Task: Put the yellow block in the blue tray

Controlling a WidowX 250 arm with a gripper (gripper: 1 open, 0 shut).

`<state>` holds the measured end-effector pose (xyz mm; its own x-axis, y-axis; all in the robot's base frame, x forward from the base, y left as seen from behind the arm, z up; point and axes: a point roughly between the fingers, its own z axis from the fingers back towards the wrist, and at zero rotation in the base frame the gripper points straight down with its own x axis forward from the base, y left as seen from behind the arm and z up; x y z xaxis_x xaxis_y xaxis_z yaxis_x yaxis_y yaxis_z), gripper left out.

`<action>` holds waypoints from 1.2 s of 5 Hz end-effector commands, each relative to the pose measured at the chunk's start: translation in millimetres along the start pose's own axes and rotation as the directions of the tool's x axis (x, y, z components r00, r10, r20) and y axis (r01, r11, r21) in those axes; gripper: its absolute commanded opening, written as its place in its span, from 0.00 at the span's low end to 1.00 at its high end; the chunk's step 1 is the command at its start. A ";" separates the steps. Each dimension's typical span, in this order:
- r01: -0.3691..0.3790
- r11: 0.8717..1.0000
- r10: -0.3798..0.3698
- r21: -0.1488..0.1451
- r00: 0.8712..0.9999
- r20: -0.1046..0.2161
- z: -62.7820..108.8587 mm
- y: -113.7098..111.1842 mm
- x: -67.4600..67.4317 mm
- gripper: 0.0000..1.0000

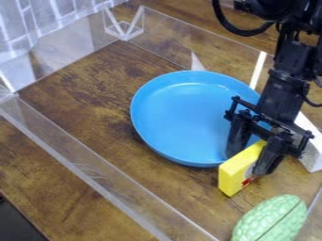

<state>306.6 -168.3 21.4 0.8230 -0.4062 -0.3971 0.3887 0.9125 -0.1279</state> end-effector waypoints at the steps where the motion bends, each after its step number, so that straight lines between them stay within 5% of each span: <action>1: 0.067 0.998 -0.067 0.002 0.998 0.008 5.9 -15.2 -4.2 0.00; 6: 0.104 0.995 -0.104 -0.002 0.995 0.014 30.9 -19.7 -10.9 0.00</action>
<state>298.4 -171.6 31.3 0.7709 -0.4524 -0.4483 0.4295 0.8890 -0.1584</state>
